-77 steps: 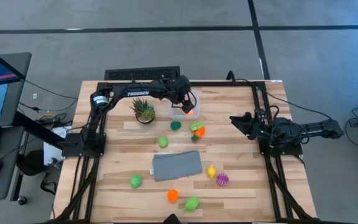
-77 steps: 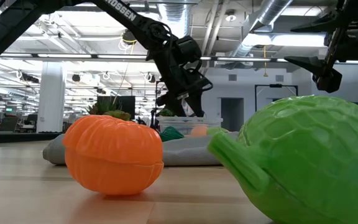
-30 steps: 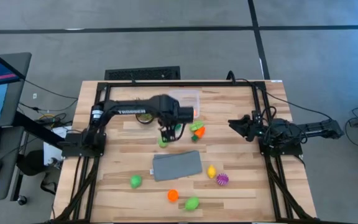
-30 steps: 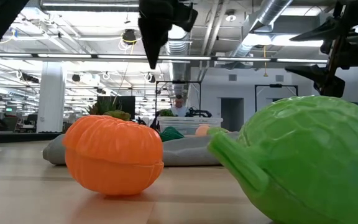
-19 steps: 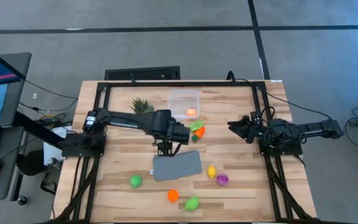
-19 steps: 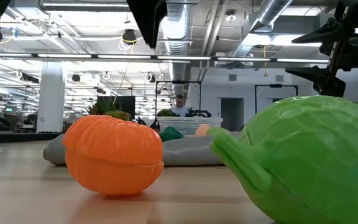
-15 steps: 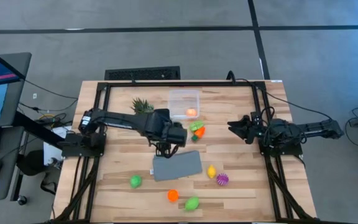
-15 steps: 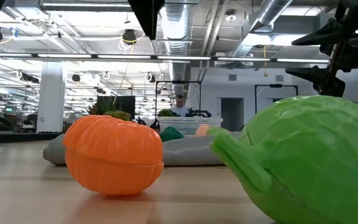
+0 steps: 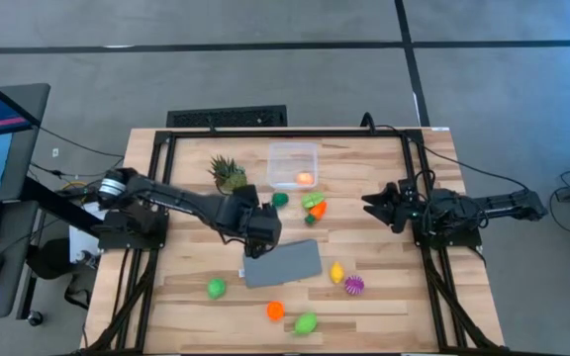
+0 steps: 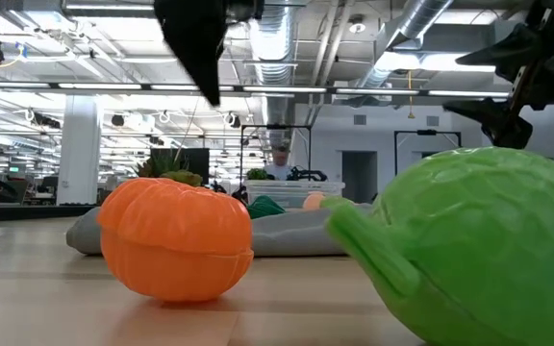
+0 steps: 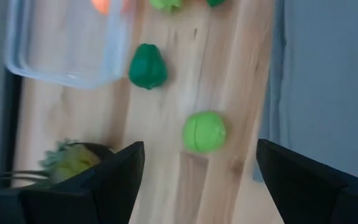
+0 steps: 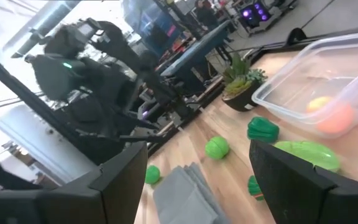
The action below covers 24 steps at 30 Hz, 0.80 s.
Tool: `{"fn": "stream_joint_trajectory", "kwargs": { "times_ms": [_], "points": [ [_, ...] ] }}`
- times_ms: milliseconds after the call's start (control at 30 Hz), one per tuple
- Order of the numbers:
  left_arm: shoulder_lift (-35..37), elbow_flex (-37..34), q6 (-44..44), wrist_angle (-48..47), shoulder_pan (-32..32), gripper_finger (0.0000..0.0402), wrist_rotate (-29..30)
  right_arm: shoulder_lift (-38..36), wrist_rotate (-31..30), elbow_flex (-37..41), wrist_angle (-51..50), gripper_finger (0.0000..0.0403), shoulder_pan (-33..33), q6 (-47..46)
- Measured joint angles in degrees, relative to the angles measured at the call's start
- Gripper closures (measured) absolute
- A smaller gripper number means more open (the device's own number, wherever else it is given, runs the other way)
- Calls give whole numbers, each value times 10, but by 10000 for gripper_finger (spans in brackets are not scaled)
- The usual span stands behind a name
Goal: Pick and placing Produce into tupperware
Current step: Put the cabbage into the bin
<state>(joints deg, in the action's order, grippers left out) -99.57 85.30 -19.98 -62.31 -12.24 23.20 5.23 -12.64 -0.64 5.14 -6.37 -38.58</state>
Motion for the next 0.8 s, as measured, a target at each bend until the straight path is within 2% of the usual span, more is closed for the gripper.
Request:
{"fn": "stream_joint_trajectory", "kwargs": {
  "times_ms": [267,467,633,700,800],
  "points": [
    [30,-137,-26,133,-11,100,17,0,8,0,0,97,0,-4],
    [31,-173,-45,142,-7,100,46,0,7,0,-8,97,0,1],
    [31,-173,-37,155,6,100,41,0,6,0,-21,97,1,1],
    [30,-173,-31,173,18,100,22,0,6,0,-20,97,1,1],
    [30,-173,-20,184,51,98,-62,0,6,0,-20,97,1,1]
  ]
}}
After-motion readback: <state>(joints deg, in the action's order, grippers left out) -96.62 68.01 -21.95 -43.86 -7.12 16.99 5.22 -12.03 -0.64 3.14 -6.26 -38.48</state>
